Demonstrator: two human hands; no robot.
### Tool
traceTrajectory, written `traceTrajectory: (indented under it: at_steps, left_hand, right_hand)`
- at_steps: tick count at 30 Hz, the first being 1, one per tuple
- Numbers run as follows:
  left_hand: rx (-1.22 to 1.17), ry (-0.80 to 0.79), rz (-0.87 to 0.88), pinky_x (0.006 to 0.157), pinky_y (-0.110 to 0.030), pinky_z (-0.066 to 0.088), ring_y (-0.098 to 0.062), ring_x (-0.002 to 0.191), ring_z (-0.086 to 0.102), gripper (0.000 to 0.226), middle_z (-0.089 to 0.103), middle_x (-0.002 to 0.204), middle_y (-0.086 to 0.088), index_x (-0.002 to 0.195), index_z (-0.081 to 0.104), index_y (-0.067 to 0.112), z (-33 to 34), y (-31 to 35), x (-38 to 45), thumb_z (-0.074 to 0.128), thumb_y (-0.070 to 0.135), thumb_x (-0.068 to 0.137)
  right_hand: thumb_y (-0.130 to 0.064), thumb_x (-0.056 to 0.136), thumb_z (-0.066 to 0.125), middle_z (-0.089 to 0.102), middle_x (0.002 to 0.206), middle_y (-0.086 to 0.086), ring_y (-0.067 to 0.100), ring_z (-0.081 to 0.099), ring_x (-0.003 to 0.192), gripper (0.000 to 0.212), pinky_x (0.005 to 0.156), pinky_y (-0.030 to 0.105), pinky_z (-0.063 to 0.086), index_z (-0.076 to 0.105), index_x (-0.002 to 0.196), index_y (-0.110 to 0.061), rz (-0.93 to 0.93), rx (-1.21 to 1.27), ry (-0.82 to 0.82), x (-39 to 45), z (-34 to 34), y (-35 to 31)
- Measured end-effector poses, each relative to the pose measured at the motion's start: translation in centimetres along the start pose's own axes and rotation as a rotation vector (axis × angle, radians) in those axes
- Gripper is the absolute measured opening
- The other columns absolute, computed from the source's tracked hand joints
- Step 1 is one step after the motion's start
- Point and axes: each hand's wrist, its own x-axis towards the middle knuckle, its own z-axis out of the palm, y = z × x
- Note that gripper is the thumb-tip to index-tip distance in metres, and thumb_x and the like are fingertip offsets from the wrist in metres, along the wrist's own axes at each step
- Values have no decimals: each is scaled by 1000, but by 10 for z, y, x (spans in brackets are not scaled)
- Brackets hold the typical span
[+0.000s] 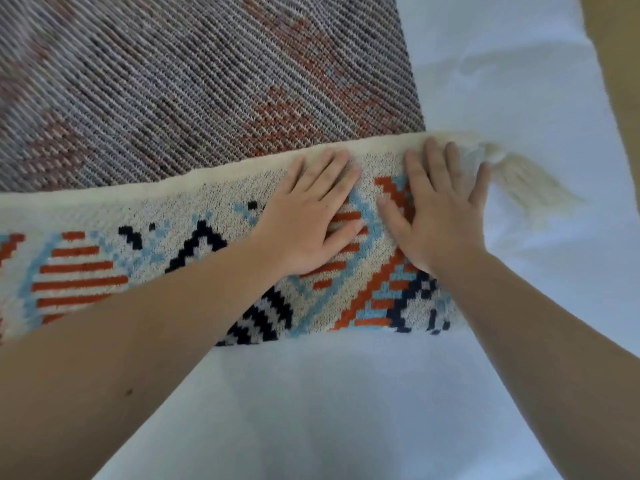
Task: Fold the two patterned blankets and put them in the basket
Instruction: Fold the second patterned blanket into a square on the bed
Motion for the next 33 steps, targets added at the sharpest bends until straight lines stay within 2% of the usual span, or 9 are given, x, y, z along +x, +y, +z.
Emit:
traceTrajectory:
  at_steps: [6,10,16,21,23,27,33]
  left_hand:
    - [-1,18,48,125,-50,2,-23,155,-4,78,-1,168,-5,160,6,15,12,-21,-45,15,64,100]
    - [10,30,47,124,-50,2,-24,155,-2,78,2,168,-7,160,8,15,15,-30,-54,18,63,100]
    - [16,37,10,124,-50,4,-25,155,2,80,5,167,-9,160,10,14,17,-40,-75,15,65,99]
    - [34,9,-36,124,-51,7,-24,155,0,76,3,167,-7,160,7,17,26,-52,-114,20,64,101]
    - [37,7,-47,124,-52,7,-24,155,-1,77,2,168,-7,160,6,17,27,-52,-122,20,64,101]
    - [41,15,-43,124,-50,4,-24,155,-1,77,2,167,-7,160,6,17,26,-51,-125,15,65,101]
    - [38,8,-54,124,-52,5,-24,155,-3,79,1,167,-7,160,3,16,25,-46,-124,13,66,100]
  right_hand:
    - [-68,95,15,-4,166,3,22,-9,152,77,122,52,-3,4,159,-27,26,47,-21,1,12,-1]
    - [-67,95,16,-3,166,4,21,-9,152,77,121,51,-5,6,159,-25,68,84,-5,-8,9,-14]
    - [-72,94,18,6,166,4,23,-3,153,79,121,49,-5,14,158,-26,-75,72,-4,-60,29,-51]
    - [-72,89,35,15,164,9,33,8,151,81,121,56,6,26,156,-26,139,133,89,-104,43,-40]
    - [-69,88,40,20,163,12,37,12,150,82,120,58,9,31,155,-23,163,140,122,-119,46,-40]
    - [-67,88,40,19,163,11,37,11,150,82,118,63,10,32,154,-20,133,105,113,-130,49,-42]
    - [-73,92,29,12,164,8,29,6,152,82,120,55,4,22,156,-22,-39,54,64,-114,41,-67]
